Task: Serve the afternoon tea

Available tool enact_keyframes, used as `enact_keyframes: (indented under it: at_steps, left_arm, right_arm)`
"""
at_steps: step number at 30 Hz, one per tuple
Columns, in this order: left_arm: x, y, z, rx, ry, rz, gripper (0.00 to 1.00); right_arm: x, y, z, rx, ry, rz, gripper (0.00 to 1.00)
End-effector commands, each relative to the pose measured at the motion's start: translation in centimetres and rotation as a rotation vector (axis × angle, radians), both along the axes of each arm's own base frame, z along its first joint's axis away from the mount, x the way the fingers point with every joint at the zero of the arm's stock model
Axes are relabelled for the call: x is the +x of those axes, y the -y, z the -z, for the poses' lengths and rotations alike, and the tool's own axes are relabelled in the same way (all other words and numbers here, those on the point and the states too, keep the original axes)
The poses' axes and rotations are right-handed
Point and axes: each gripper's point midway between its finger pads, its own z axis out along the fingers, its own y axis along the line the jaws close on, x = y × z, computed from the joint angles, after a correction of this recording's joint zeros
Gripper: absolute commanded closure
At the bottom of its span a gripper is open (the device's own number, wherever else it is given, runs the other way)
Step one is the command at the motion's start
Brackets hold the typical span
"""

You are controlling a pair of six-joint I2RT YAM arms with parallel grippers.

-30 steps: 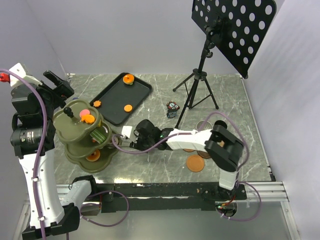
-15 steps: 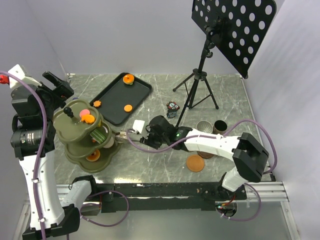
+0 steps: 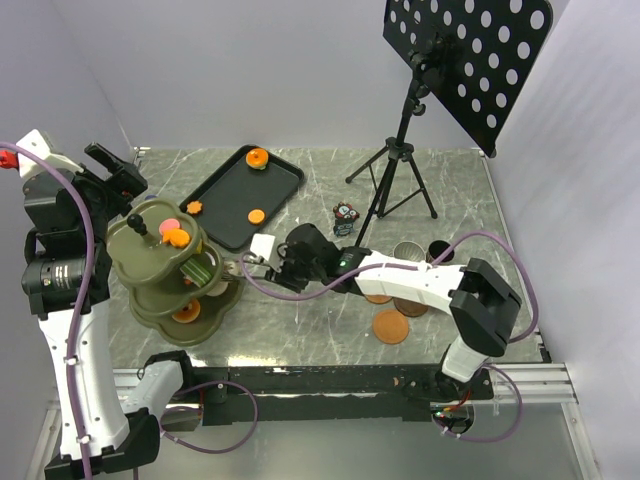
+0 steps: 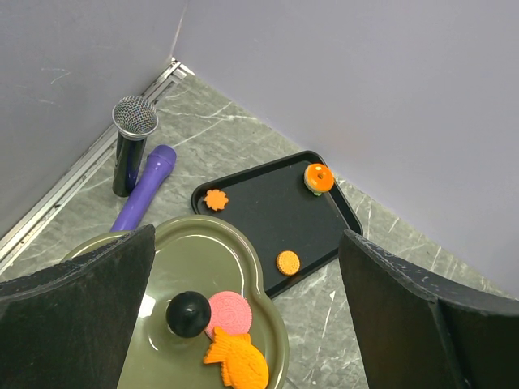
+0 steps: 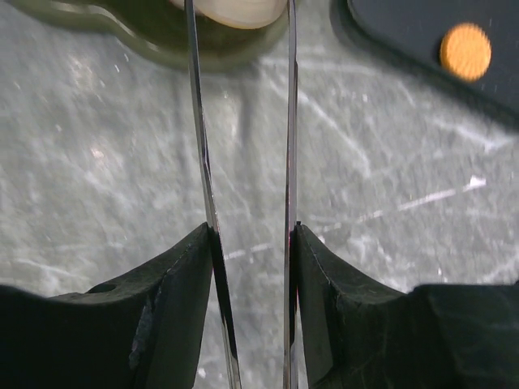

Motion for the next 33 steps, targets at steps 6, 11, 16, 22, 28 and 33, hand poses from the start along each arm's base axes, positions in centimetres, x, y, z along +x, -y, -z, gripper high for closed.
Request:
enact_keyframes:
  at_steps: [6,11,16,22,28,33]
  left_arm:
    - [0.1,-0.1,-1.4,0.013,0.043,-0.001,0.0]
    - [0.3,-0.1,-1.3,0.022,0.035,0.009,0.0]
    - [0.4,0.1,-1.0,0.017,0.03,0.02,0.0]
    - [0.3,0.1,-0.9,0.013,0.034,0.018,0.0]
    - [0.1,0.2,-0.8,0.003,0.035,0.016,0.0]
    - [0.0,0.0,-0.9,0.005,0.038,0.005,0.0]
  right_arm:
    - [0.0,-5.7,-2.8,0.145,-0.009,-0.117,0.59]
    - [0.6,-6.5,-1.3,0.102,-0.037,-0.104,0.55]
    - [0.8,-6.2,-2.0,0.106,-0.022,-0.084,0.42]
    - [0.9,-5.8,-3.2,0.123,-0.013,-0.055,0.4]
    - [0.7,-5.2,-5.3,0.169,-0.001,-0.04,0.36]
    - [0.5,-4.7,-6.1,0.185,0.004,-0.035,0.35]
